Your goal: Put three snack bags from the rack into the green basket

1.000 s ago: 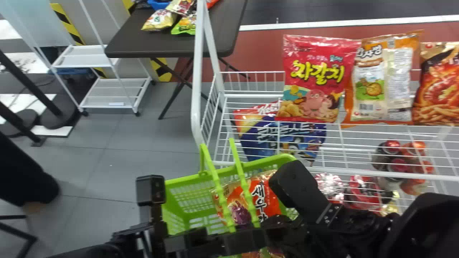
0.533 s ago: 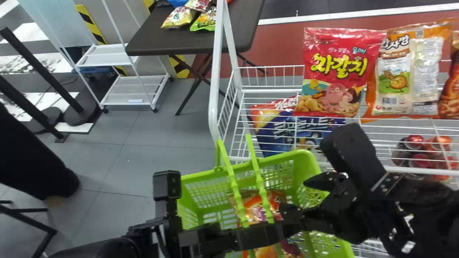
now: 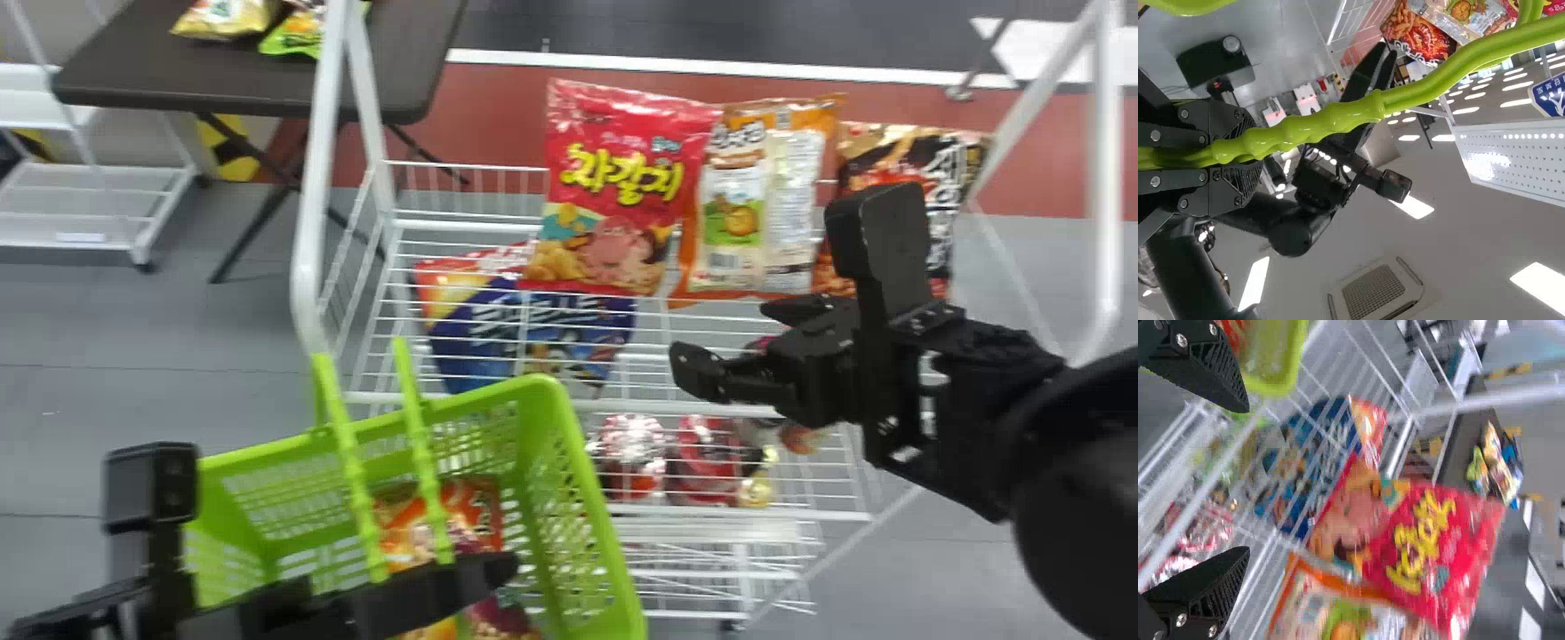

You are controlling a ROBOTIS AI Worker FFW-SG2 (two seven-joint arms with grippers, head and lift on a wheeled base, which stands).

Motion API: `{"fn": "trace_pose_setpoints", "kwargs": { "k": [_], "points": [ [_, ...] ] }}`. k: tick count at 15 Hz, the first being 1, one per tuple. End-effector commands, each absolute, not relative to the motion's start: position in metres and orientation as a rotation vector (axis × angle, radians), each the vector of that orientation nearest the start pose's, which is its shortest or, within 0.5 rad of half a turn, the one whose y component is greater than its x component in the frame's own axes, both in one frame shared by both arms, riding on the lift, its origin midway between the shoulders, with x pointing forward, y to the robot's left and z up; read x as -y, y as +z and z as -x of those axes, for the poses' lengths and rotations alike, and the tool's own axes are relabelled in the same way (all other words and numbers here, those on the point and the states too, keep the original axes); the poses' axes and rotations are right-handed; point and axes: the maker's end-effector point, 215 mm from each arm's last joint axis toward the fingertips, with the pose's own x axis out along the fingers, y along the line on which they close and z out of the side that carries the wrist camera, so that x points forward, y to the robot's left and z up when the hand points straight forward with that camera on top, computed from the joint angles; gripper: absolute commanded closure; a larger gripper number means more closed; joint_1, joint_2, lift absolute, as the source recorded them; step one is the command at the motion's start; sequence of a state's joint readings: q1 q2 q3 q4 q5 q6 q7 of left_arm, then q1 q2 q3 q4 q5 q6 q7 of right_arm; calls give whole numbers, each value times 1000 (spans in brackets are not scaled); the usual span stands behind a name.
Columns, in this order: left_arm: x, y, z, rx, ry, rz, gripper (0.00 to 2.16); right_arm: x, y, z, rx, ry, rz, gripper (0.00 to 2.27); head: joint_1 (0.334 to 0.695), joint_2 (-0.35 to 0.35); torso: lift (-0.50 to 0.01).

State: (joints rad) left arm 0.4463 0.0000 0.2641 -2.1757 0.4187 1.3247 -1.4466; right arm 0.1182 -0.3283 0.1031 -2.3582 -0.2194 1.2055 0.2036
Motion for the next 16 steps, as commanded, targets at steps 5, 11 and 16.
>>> {"fn": "trace_pose_setpoints", "kwargs": {
  "k": [5,11,16],
  "points": [
    [-74,-323,-238,-648,-1291,1098,2148,221,-351,-546,-439,291,93,56,695,-192,0],
    [-76,-324,-235,-649,-1285,1104,2148,243,-382,-589,-455,210,131,103,695,-226,0],
    [-76,-324,-234,-651,-1286,1105,2148,228,-390,-601,-458,242,152,434,695,-212,0]
  ]
}}
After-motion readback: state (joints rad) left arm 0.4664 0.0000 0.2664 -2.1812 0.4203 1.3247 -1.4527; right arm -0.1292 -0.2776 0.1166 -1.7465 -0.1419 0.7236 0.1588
